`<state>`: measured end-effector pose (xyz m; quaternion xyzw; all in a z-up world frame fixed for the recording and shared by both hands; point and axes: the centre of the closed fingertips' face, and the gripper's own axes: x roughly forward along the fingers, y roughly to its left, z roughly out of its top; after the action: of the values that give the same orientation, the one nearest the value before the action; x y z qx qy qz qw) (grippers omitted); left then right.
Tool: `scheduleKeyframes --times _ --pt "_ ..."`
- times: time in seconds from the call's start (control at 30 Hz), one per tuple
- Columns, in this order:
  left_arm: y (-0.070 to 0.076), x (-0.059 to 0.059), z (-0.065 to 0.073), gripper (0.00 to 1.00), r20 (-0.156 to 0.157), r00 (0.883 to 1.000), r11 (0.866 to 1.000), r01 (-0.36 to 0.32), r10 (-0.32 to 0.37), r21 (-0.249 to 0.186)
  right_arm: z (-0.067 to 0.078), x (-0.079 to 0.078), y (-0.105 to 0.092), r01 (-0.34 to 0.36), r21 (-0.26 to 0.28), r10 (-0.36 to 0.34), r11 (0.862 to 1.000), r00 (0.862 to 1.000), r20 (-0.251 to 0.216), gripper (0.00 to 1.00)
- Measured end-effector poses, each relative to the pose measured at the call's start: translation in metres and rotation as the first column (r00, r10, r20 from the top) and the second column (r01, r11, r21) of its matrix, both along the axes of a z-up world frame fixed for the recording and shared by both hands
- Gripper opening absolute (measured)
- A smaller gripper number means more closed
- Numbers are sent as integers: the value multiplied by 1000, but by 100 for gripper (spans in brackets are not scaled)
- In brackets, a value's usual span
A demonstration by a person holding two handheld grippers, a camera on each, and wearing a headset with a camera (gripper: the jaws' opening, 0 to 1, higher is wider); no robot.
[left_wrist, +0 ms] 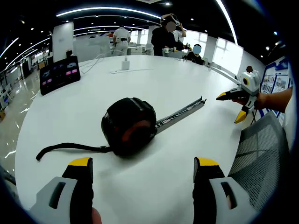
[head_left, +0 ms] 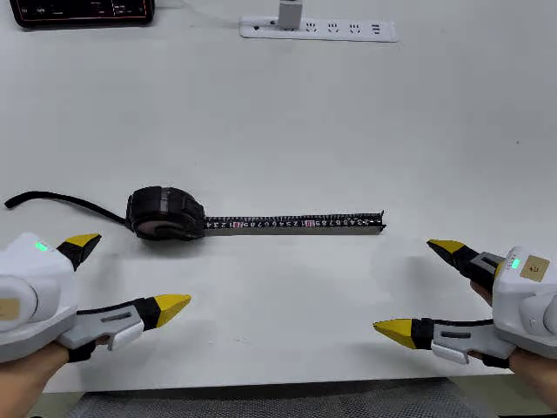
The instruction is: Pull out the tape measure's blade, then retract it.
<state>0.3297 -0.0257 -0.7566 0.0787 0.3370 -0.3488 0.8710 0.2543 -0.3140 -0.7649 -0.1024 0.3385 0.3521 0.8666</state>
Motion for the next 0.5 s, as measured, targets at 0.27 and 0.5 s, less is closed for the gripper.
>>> scheduleKeyframes --times 0.27,0.5 --pt "-12 15 -3 86 -10 999 999 -44 44 -5 1 4 -1 -4 8 4 1000 1000 3 83" --pt "-20 22 -3 87 -20 998 997 -68 67 -34 2 8 0 -1 14 1 1000 1000 6 83"
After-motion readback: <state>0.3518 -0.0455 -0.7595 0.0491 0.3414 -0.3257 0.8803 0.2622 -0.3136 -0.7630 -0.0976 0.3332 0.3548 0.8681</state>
